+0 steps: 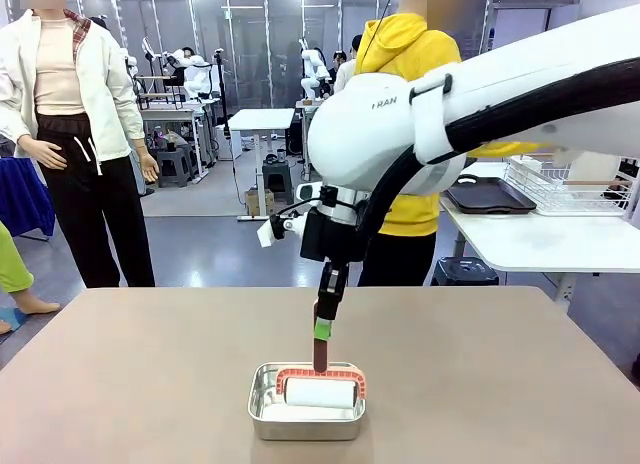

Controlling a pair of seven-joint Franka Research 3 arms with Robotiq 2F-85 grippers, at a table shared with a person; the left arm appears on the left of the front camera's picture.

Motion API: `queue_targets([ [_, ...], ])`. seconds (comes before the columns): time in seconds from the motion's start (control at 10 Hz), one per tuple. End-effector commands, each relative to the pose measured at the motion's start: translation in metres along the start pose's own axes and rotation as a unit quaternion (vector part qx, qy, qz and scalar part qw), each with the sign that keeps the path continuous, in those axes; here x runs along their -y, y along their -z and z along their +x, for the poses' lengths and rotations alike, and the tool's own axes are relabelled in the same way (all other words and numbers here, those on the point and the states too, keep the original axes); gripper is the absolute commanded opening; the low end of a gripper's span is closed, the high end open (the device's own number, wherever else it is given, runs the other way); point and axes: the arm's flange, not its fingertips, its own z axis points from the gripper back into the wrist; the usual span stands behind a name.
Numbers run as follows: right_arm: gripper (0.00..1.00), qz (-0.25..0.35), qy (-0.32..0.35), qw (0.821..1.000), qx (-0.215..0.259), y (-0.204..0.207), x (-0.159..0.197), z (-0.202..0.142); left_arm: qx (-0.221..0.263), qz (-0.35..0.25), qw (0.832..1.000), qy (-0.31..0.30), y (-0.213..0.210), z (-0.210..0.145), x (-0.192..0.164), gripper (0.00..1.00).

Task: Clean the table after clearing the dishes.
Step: Place the Lint Roller back on top of the Airtight Container.

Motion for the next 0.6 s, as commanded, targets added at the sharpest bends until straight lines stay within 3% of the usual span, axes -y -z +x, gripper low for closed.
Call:
queue_targets([
  [0.0, 0.22, -0.007, -0.019, 1.0, 0.004, 0.004, 0.007, 0.015, 0.003, -0.007, 1.0, 0.002, -0.001, 0.001, 0.002, 1.0],
  [0.5, 0.22, 0.012, -0.011, 1.0, -0.008, 0.048, 0.043, 0.022, 0.003, -0.007, 1.0, 0.002, -0.001, 0.001, 0.002, 1.0],
])
